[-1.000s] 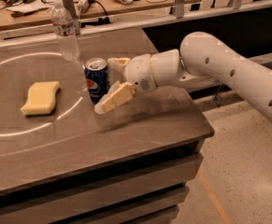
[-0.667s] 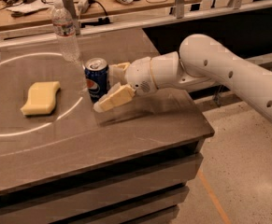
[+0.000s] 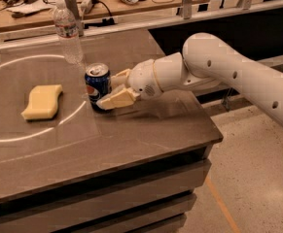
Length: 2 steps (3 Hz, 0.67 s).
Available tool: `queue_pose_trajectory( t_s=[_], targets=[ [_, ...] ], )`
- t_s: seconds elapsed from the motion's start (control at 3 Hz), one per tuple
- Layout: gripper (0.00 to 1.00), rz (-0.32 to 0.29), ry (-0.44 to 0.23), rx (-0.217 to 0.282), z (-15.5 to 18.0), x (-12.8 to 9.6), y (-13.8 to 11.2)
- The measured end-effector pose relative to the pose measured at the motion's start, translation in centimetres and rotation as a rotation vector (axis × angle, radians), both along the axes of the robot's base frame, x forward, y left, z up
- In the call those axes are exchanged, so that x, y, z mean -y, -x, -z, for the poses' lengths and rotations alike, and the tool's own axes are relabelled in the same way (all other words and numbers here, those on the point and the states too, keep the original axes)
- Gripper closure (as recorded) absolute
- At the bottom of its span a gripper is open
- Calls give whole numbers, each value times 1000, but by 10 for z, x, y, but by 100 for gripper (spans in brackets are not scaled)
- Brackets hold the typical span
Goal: Knock pepsi can over
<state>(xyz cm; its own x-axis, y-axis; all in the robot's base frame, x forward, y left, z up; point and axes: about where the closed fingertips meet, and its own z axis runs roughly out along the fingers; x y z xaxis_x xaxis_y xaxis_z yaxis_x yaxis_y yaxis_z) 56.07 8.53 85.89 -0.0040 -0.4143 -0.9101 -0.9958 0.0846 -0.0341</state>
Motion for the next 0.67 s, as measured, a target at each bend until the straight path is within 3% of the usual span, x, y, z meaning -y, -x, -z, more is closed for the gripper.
queue_pose_trajectory(
  t_s=[0.33,0.67],
  targets=[
    [88,20,76,91,-3,7,-3],
    [100,78,190,256,-15,23,-17]
  ],
)
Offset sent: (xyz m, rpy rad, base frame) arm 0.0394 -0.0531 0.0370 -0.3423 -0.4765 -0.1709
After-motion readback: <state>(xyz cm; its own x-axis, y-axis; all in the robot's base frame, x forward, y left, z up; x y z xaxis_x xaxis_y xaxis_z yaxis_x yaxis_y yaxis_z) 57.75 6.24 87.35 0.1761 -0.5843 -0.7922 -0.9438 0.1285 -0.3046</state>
